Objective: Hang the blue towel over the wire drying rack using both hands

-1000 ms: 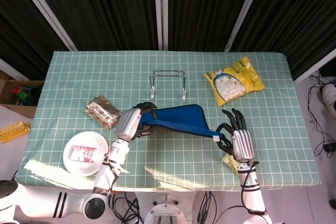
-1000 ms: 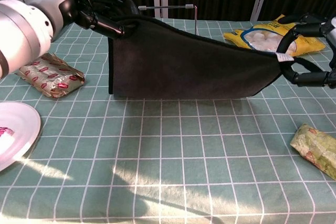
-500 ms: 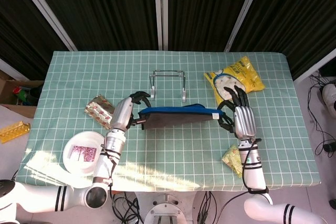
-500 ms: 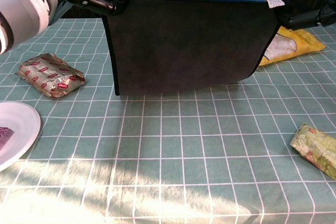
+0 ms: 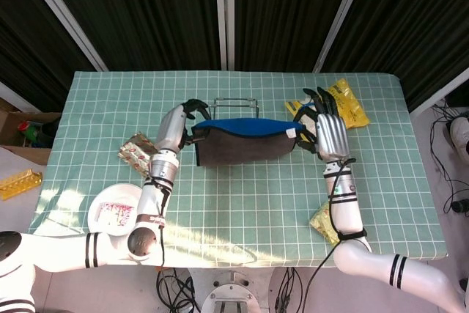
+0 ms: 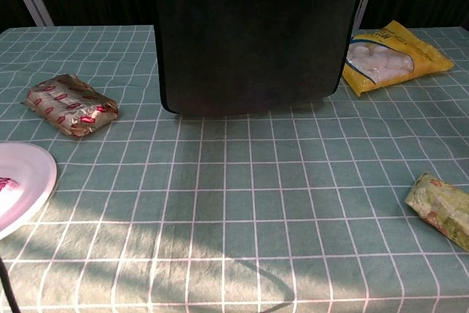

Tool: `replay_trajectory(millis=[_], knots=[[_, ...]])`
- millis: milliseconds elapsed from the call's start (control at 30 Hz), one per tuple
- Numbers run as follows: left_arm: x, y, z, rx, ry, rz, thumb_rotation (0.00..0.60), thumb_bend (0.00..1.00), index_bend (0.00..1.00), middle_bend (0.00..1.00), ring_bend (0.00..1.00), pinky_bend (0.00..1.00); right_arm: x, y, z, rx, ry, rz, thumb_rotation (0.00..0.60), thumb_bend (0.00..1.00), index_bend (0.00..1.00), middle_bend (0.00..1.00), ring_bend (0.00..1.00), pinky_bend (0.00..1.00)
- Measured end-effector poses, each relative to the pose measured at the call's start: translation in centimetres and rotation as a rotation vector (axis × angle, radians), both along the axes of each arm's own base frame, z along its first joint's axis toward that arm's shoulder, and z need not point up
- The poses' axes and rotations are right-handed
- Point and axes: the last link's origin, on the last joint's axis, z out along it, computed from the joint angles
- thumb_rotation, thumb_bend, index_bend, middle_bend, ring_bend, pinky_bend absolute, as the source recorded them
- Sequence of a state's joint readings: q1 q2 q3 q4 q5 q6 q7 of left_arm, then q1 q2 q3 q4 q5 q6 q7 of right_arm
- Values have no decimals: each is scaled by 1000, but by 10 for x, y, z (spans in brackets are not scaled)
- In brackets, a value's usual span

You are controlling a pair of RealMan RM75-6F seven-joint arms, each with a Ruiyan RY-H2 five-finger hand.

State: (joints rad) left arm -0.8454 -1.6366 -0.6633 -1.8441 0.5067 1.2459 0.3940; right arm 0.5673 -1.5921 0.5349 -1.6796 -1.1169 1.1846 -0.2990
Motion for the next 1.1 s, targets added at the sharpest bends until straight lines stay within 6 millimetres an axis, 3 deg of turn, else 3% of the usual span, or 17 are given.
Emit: replay_trajectory(millis=[400, 1100], knots=[[-5, 55, 21, -13, -1, 92, 600, 547, 830, 290, 231, 318, 16, -44, 0, 17, -12, -86, 600, 628, 1000, 143, 0, 0], [-2, 106, 36, -26, -19, 149, 600, 564, 831, 290, 231, 324, 43, -109, -6, 75, -76, -184, 600, 628, 1000, 143, 0, 0]])
